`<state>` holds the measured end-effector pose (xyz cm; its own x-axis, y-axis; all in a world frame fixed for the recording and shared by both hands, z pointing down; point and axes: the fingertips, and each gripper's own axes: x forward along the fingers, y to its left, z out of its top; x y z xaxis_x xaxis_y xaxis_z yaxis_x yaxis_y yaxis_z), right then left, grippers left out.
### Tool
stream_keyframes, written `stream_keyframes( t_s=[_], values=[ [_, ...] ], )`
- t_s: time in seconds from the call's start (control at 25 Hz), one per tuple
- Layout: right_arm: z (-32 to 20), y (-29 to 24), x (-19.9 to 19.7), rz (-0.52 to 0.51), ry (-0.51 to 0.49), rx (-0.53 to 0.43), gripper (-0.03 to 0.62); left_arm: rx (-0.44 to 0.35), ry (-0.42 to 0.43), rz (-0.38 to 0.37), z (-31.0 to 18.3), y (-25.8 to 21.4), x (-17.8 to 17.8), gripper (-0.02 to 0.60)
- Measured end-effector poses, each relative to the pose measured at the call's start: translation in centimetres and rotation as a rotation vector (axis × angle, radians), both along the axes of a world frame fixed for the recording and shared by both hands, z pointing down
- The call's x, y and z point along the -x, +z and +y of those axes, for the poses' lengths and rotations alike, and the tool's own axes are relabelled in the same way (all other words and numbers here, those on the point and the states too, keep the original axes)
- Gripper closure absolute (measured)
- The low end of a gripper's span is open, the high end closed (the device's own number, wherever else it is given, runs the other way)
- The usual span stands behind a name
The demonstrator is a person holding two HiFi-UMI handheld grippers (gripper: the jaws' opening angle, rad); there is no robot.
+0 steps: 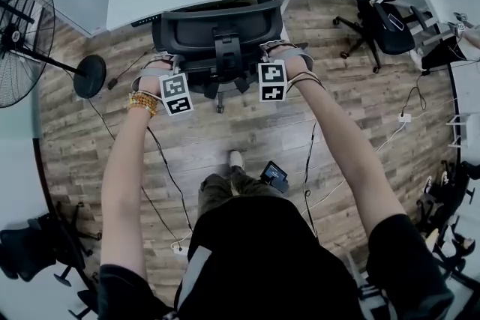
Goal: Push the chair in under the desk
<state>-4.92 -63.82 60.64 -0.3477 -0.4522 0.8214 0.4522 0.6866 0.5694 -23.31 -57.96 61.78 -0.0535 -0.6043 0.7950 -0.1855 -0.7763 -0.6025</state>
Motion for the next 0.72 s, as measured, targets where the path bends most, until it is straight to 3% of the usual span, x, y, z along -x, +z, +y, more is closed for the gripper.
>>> stream_keyframes(
  t_s=[0.2, 0.72],
  values=[
    [-3.0, -0.5, 1.7, 0.001, -0.002, 0.009, 0.554, 0.011, -0.003, 0.002, -2.9, -0.5, 1.6, 0.528],
    [-3.5, 0.3, 1.8, -0.001, -0.012, -0.003, 0.553, 0.002, -0.011, 0.001, -3.2, 0.3, 1.7, 0.528]
  ],
)
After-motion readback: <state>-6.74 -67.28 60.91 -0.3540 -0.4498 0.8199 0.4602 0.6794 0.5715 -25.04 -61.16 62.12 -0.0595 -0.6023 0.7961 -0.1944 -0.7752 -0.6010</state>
